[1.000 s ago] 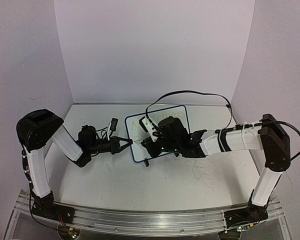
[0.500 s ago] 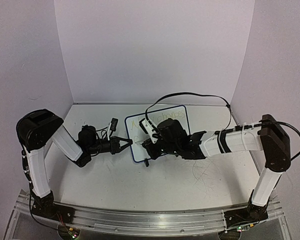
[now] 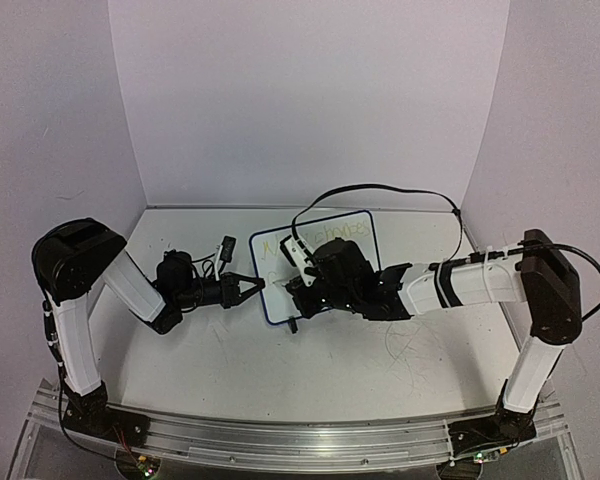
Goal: Write a sentence on the whiteboard
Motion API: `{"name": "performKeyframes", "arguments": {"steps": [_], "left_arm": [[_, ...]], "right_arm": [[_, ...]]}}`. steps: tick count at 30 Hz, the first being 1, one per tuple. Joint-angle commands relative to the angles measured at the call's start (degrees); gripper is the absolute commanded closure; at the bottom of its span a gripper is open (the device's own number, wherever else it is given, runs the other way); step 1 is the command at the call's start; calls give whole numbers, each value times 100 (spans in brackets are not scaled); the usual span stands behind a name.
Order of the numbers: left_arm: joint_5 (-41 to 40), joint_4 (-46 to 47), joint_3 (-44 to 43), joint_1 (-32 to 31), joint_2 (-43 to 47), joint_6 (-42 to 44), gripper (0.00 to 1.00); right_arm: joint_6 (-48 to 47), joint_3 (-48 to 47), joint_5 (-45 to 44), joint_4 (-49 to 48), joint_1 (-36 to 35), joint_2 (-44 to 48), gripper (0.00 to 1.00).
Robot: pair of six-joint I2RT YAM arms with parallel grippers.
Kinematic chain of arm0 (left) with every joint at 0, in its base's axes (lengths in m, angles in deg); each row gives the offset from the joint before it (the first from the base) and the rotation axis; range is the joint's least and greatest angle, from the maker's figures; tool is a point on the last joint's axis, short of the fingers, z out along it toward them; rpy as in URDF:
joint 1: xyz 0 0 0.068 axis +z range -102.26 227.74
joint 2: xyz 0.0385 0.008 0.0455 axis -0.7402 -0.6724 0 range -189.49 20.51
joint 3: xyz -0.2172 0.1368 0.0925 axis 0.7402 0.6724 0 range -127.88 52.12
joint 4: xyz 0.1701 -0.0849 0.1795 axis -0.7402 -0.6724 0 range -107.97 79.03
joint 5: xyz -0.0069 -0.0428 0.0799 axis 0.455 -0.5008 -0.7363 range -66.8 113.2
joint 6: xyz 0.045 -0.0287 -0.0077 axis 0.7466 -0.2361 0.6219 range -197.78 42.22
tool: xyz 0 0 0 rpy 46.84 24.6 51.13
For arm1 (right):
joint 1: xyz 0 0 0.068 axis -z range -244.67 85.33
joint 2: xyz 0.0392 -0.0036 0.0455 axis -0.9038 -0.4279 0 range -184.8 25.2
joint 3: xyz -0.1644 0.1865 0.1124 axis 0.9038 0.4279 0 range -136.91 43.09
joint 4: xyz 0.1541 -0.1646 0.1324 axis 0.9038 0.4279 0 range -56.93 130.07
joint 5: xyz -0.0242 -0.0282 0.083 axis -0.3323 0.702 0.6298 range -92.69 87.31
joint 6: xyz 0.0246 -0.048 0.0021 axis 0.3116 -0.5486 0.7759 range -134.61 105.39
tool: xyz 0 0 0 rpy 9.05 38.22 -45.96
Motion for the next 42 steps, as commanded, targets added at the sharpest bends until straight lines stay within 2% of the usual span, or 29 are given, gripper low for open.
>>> {"name": "performKeyframes", "arguments": {"steps": [1, 29, 42], "left_arm": [[-48, -284, -101, -53, 167, 77, 100], [-57, -302, -89, -52, 134, 121, 100], [-47, -320, -82, -52, 168, 121, 100]], "right_arm": [[126, 34, -635, -183, 96, 124, 100], [197, -68, -861, -459, 191, 74, 100], [223, 152, -386, -249, 190, 187, 100]]}}
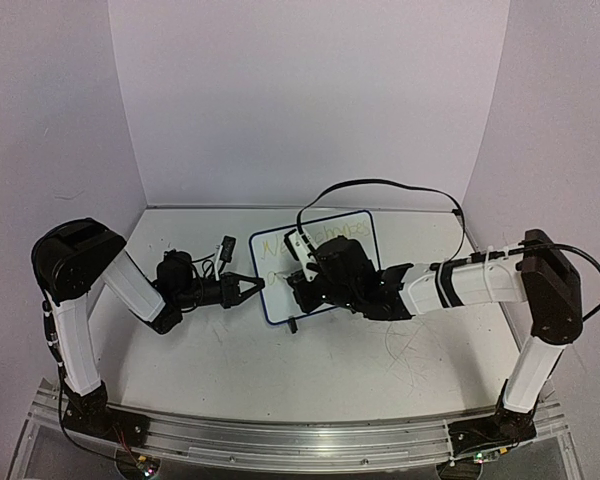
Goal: Write a sentence on the whiteboard
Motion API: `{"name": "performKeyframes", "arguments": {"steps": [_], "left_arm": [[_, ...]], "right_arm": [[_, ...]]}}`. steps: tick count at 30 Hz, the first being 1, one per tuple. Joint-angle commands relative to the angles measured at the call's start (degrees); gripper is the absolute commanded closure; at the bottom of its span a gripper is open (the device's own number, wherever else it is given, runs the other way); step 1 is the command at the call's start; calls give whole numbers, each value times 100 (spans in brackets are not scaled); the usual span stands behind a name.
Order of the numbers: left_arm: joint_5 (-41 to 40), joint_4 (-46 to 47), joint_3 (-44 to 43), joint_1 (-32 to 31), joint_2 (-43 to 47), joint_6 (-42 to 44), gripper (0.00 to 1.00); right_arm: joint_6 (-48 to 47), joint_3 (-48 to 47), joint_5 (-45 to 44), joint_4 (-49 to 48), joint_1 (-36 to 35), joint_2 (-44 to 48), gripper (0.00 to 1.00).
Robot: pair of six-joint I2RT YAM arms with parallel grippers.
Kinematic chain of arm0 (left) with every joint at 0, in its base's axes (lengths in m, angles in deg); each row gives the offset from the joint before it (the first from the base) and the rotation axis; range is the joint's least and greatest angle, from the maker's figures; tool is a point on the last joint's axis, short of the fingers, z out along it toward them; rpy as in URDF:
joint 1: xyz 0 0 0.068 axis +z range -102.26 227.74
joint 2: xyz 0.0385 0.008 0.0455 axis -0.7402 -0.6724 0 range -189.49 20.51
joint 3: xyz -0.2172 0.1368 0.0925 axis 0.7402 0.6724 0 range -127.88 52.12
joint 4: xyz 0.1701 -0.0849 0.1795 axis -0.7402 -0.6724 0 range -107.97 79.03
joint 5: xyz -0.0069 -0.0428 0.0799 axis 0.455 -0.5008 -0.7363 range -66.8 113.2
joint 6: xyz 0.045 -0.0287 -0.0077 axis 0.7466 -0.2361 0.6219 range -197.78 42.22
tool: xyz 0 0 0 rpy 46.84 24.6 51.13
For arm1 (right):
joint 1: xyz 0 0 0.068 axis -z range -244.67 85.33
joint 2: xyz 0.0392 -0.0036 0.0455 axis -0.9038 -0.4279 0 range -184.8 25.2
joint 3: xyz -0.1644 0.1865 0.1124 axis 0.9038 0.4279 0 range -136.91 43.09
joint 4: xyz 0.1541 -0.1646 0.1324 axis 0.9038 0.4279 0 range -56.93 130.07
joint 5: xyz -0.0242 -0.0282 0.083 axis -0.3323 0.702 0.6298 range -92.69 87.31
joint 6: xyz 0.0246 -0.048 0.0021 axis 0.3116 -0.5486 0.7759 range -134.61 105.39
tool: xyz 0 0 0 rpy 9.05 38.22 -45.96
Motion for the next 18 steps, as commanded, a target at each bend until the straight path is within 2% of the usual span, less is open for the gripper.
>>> {"name": "performKeyframes", "arguments": {"steps": [1, 18], "left_arm": [[-6, -293, -87, -51, 153, 101, 100], [-8, -351, -98, -55, 205, 101, 100]], "right_arm": [[78, 125, -128, 47, 159, 181, 100], [88, 133, 144, 230, 148, 95, 100]]}}
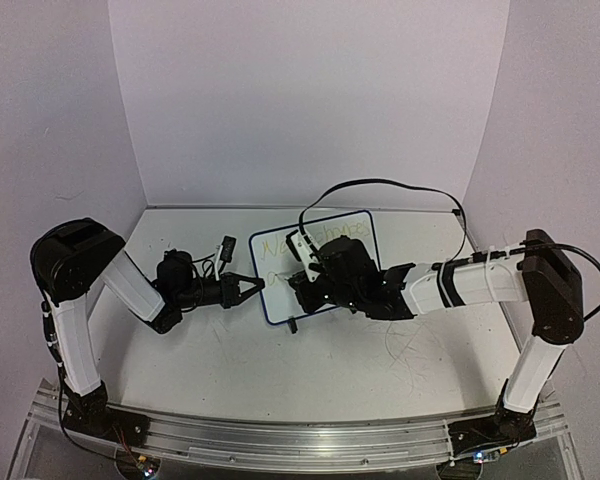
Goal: Write a sentence on the whiteboard
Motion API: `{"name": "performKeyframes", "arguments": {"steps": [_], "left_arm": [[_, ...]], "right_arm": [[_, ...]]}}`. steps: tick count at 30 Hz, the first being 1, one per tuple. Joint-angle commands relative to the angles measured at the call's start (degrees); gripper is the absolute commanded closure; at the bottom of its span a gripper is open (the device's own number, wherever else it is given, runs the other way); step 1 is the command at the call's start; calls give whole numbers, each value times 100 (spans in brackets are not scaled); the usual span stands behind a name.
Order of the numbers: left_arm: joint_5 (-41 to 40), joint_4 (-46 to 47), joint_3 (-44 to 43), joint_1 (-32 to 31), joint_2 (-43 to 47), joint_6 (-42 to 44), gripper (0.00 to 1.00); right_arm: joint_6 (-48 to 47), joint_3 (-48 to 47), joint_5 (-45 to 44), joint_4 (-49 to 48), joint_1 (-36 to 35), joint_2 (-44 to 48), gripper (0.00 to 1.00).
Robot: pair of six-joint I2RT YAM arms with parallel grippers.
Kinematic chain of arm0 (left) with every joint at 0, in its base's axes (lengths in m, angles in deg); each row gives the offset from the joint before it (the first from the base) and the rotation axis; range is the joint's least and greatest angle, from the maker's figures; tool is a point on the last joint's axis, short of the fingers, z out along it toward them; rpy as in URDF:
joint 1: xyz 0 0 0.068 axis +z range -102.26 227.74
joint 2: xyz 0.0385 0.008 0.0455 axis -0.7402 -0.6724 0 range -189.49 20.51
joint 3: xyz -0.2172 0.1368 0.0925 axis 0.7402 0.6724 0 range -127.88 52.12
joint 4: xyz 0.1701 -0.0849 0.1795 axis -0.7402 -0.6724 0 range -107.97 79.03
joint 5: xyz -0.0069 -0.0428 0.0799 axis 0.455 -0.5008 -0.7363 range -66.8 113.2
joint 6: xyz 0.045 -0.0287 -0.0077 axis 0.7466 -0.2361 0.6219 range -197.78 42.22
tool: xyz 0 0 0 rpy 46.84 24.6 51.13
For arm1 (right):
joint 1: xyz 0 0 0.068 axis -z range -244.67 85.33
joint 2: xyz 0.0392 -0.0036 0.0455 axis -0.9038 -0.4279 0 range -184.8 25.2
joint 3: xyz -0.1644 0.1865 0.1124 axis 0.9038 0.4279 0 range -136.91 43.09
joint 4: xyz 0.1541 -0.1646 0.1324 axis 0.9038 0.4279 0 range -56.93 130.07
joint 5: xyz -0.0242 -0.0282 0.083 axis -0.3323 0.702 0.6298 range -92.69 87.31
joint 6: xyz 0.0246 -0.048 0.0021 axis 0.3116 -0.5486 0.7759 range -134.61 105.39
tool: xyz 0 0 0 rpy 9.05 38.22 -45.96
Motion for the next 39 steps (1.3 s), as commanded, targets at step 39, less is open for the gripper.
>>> {"name": "performKeyframes", "arguments": {"steps": [39], "left_arm": [[-59, -659, -27, -47, 328, 325, 100]], "right_arm": [[-1001, -195, 464, 240, 54, 799, 100]]}}
